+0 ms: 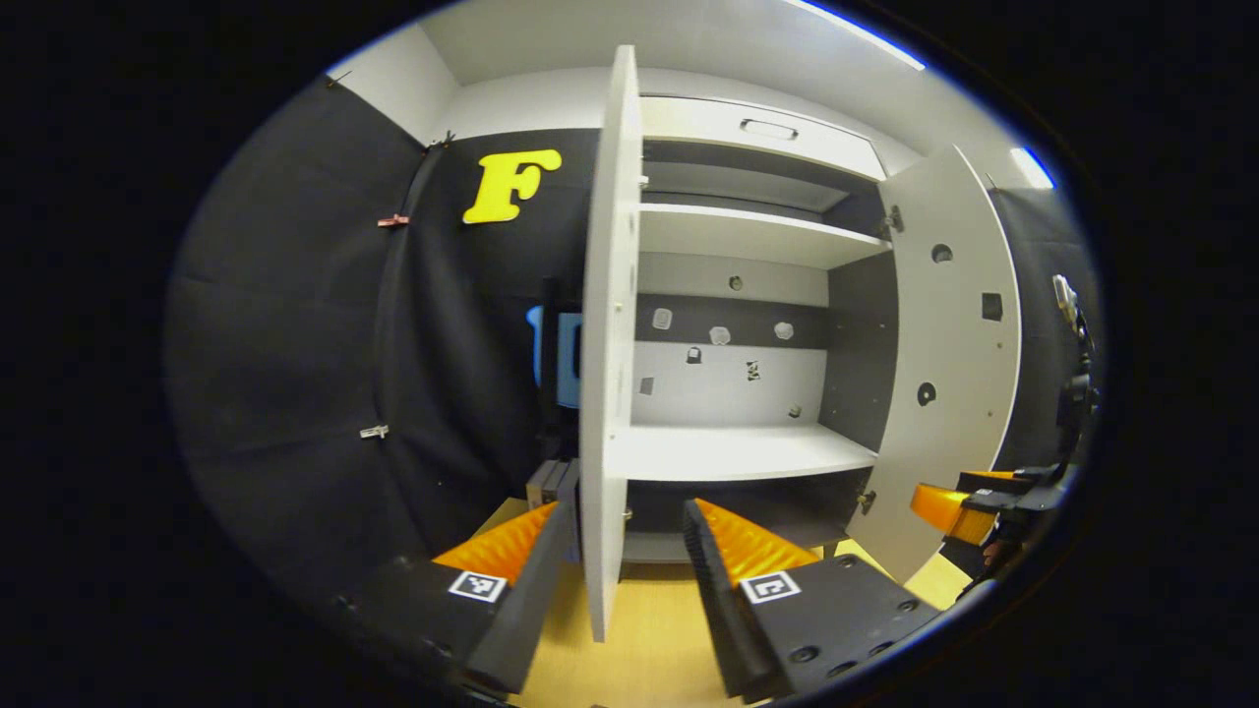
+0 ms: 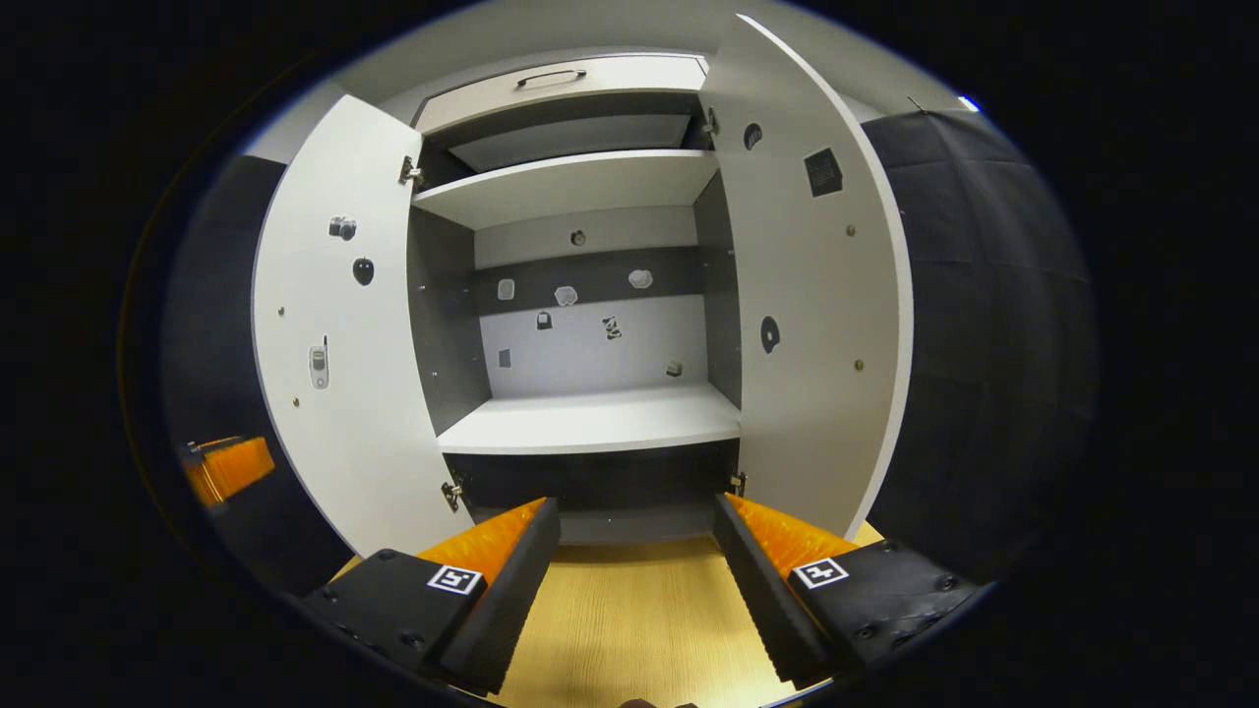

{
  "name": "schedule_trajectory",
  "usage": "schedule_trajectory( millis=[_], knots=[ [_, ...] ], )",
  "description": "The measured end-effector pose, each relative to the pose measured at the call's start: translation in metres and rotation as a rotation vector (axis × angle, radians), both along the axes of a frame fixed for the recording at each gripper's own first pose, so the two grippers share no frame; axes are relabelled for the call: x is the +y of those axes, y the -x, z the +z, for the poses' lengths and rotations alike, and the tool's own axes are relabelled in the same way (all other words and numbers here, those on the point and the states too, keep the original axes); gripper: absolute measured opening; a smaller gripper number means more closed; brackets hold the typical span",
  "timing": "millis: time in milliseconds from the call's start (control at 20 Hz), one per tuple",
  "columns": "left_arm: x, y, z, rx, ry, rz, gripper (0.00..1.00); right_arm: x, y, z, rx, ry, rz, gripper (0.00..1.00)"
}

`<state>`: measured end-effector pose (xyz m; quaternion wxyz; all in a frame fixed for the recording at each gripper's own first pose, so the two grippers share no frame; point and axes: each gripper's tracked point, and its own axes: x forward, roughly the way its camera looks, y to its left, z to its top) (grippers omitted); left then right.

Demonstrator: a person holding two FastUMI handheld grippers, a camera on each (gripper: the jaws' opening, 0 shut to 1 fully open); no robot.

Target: Open the right door of the double-door shoe cabinet with the right hand, and open the left door with the left hand.

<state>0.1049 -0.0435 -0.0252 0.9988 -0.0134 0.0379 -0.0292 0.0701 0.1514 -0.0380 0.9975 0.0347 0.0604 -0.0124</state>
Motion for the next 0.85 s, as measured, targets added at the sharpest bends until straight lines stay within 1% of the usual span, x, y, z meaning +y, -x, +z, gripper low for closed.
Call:
schedule_trajectory(
  millis=[50, 100, 150, 250, 400, 500, 750, 850],
  knots=[
    [-0.017, -0.007, 0.007, -0.008, -0.009, -0.013, 0.82, -0.006, 0.001, 0.003, -0.007, -0.002, -0.007, 0.99],
    [-0.025, -0.01, 0.009, -0.02, -0.022, -0.021, 0.88, -0.014, 0.003, 0.005, -0.014, 0.002, -0.019, 0.98],
    [-0.033, -0.012, 0.011, -0.032, -0.032, -0.022, 0.96, -0.021, 0.004, 0.006, -0.014, 0.004, -0.031, 0.98],
    [-0.044, -0.016, 0.014, -0.055, -0.03, -0.015, 0.97, -0.032, 0.009, 0.003, -0.015, -0.008, -0.05, 0.98],
    [-0.059, -0.016, 0.012, -0.077, 0.025, -0.013, 0.97, -0.045, 0.023, -0.009, -0.009, -0.008, -0.08, 0.98],
    [-0.061, -0.014, 0.005, -0.071, 0.045, -0.007, 0.97, -0.045, 0.03, -0.017, -0.002, 0.0, -0.081, 0.99],
    [-0.058, -0.009, -0.009, -0.042, 0.013, 0.008, 0.98, -0.022, 0.04, -0.021, -0.008, 0.029, -0.013, 0.99],
    [-0.056, -0.008, -0.01, -0.043, 0.014, 0.009, 0.97, -0.01, 0.042, -0.021, -0.014, 0.043, 0.018, 0.99]
  ],
)
